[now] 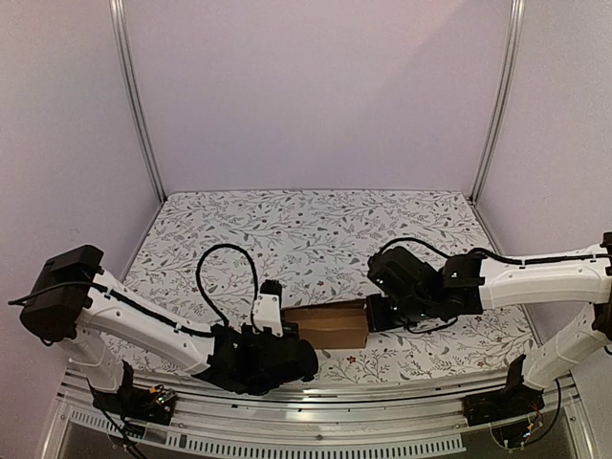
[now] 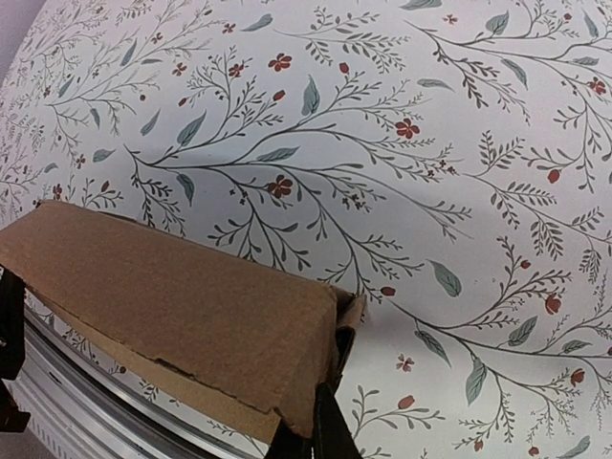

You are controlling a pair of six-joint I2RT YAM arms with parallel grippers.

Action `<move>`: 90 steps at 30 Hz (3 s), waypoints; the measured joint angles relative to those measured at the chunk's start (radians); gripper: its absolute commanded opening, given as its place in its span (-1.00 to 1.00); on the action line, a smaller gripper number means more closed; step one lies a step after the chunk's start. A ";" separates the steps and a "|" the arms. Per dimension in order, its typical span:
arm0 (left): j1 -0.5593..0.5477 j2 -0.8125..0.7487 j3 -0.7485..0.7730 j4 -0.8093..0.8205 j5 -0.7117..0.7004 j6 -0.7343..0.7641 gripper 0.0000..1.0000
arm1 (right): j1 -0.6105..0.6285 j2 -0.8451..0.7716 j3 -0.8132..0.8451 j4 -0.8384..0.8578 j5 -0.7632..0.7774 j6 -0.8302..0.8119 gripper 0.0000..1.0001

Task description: Fold the paper box

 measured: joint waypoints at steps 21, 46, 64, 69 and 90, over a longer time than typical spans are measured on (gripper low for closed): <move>-0.002 0.015 0.024 -0.038 -0.003 -0.026 -1.00 | 0.079 -0.021 -0.024 -0.024 0.132 0.049 -0.57; -0.002 0.016 0.024 -0.045 -0.003 -0.034 -1.00 | 0.082 -0.008 0.101 -0.108 0.204 -0.012 -0.65; -0.003 0.016 0.024 -0.046 -0.003 -0.037 -1.00 | 0.083 0.050 0.105 -0.103 0.219 -0.049 -1.00; -0.003 0.016 0.025 -0.047 -0.002 -0.040 -1.00 | 0.083 0.056 0.103 -0.094 0.224 -0.052 -1.00; -0.003 0.009 0.027 -0.060 0.013 -0.056 -1.00 | 0.199 0.072 -0.023 0.030 0.378 0.080 -1.00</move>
